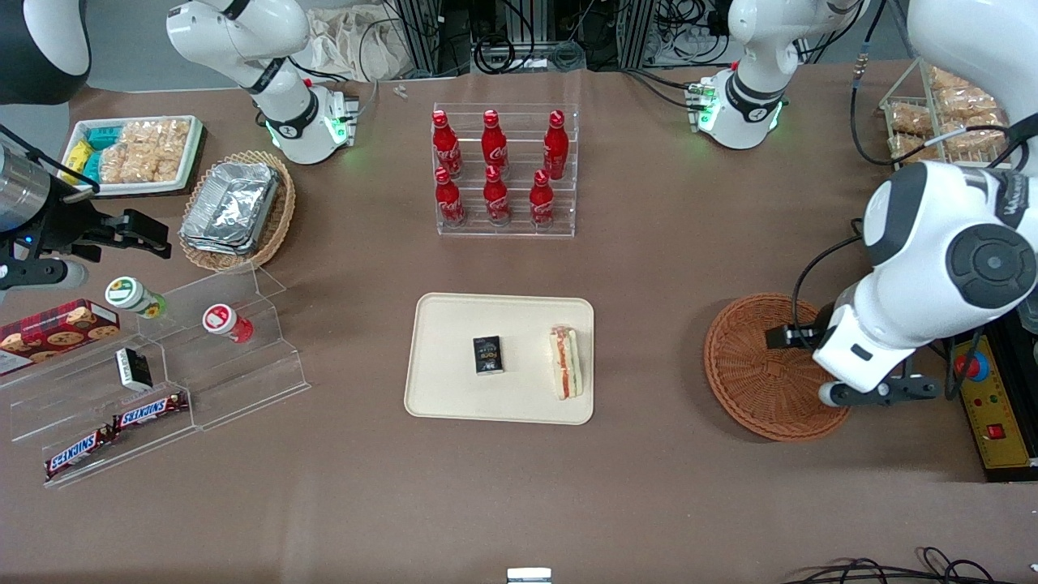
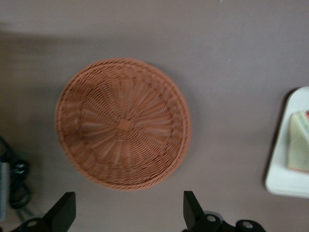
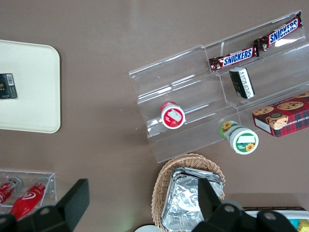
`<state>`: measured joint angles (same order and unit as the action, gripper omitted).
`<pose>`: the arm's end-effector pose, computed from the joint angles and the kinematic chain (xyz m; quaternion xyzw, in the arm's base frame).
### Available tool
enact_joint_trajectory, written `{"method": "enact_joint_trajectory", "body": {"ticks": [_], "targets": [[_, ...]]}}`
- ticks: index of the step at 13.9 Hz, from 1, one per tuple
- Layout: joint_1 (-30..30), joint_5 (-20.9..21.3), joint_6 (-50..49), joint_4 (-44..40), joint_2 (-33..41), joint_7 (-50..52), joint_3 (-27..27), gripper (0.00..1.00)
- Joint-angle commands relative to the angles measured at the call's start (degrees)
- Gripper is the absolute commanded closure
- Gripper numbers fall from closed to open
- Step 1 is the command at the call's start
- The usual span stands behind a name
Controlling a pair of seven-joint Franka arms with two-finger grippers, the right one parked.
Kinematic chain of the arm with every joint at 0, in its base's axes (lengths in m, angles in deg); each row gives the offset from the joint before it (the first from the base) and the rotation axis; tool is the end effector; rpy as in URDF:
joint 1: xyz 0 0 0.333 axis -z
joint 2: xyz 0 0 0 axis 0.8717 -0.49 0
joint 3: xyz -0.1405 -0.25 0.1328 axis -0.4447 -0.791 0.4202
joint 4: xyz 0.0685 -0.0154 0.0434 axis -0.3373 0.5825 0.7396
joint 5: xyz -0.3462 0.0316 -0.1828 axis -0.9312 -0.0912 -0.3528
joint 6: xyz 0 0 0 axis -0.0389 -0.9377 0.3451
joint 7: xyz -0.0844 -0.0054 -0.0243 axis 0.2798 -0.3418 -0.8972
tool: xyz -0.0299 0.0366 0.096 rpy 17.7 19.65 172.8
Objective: Place sandwich from basket to tray
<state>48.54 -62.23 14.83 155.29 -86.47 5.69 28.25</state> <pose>0.6477 -0.1029 0.4724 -0.9991 -0.0108 0.0313 0.0272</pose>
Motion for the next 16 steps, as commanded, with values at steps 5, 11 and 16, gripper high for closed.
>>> {"method": "enact_joint_trajectory", "body": {"ticks": [5, 11, 16], "targets": [[8.49, -10.40, 3.45, 15.41, 15.85, -12.87, 14.98, 0.00], [8.16, -13.67, 2.83, 10.68, 12.97, -12.54, 15.44, 0.00], [8.69, -9.99, -2.61, -0.04, 6.99, -11.13, 15.00, 0.00]]}}
